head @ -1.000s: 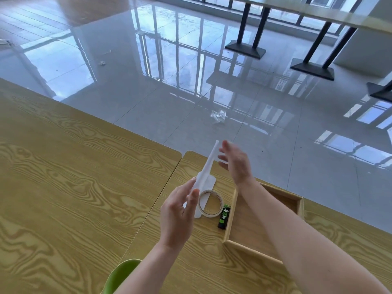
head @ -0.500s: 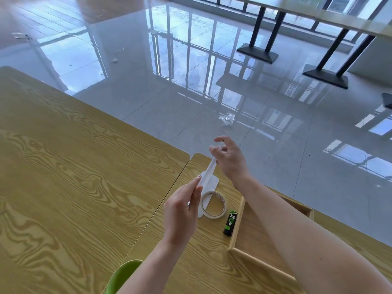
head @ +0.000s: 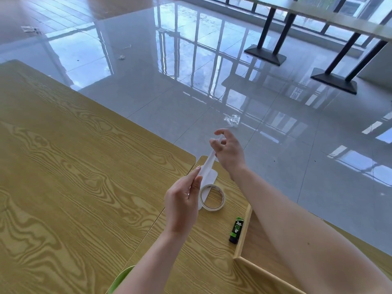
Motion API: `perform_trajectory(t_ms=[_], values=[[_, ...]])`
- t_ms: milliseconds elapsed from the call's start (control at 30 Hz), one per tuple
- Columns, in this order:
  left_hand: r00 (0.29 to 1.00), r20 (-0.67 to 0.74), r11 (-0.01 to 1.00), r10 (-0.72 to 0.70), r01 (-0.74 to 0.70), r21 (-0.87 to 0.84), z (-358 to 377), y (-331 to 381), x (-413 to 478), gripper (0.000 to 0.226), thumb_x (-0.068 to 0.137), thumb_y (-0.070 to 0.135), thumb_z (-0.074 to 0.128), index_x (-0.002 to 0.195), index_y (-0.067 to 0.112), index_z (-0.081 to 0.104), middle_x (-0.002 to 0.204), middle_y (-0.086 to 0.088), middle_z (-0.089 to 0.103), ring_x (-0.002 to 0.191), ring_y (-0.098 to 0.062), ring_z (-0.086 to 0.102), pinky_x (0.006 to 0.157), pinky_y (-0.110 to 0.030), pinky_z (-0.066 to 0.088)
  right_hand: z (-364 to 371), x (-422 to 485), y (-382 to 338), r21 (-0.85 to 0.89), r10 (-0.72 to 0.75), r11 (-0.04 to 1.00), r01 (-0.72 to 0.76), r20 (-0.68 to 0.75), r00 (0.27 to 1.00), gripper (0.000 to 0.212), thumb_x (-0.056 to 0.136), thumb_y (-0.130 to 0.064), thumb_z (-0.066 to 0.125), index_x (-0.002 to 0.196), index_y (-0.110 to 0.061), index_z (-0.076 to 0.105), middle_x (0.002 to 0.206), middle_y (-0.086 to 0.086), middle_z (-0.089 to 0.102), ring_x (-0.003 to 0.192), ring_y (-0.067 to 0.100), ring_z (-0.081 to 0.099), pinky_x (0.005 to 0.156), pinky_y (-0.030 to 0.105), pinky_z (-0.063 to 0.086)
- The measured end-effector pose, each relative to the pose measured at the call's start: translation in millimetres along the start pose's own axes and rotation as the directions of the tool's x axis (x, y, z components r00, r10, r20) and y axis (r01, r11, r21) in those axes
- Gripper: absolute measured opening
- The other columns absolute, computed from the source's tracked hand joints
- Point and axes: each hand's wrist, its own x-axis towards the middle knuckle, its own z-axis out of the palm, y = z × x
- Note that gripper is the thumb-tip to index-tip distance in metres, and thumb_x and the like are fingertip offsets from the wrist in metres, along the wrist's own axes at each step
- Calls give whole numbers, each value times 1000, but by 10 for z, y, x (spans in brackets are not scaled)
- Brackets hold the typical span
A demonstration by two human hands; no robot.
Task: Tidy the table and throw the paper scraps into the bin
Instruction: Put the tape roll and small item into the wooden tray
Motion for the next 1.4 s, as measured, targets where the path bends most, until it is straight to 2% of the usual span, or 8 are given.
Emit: perform_trajectory(t_ms=[533,700,800,867,967,1100,1200,1400], values=[[1000,-11,1000,13,-13,-26,22,-60,64,28,98,26,58,123,18,68,112,16,70,104,3,64,84,-25,54,32,67,-23,33,8,999,-9,25,1000,25,90,-38,63,114,-34,57,103,13,64,93,31,65,83,46,56],[997,33,997,-73,74,-27,-17,-30,53,37,99,36,56,131,20,61,112,17,69,104,6,62,87,-21,52,-30,43,-22,126,27,991,-40,106,994,59,85,-61,61,137,-38,45,110,5,61,110,25,60,95,48,52],[986,47,984,-162,165,-64,-73,-7,-33,51,93,51,51,135,22,56,115,10,67,107,0,62,86,-19,52,-190,-72,115,205,112,971,-121,55,992,72,87,-62,56,145,-23,39,101,-9,61,94,13,64,96,49,53],[977,-33,975,-211,207,-82,-96,-2,-157,41,91,48,52,122,23,63,104,10,66,98,-4,64,79,-23,54,-341,-248,323,157,175,972,-173,0,985,60,90,-50,62,137,-14,51,101,-7,64,88,11,66,90,47,57],[963,-128,971,-237,232,-57,-67,-6,-444,8,86,27,59,92,30,63,84,9,63,81,-11,62,67,-28,52,-525,-624,728,-124,153,980,-153,-12,988,35,91,-30,66,120,-10,64,98,-3,69,91,15,67,80,31,57],[967,241,977,-88,36,209,129,-139,-790,16,81,16,68,96,21,66,90,7,63,83,-12,61,73,-33,53,-520,-1153,1129,-580,109,813,55,244,964,41,84,-40,70,117,-16,65,108,-1,65,103,17,59,87,30,51],[809,587,827,23,-346,444,391,-256,-660,42,86,15,59,128,16,57,123,0,56,114,-20,54,95,-31,47,-449,-1393,1280,-756,38,568,326,419,907,48,75,-55,70,102,-17,61,104,1,56,104,23,48,92,35,46],[657,730,501,-187,-576,646,881,-316,-52,61,93,9,48,149,14,25,150,-23,27,140,-38,22,115,-42,27,-365,-1440,1422,-826,32,392,406,453,891,58,73,-54,72,112,-13,58,118,15,56,121,36,42,118,52,19]])
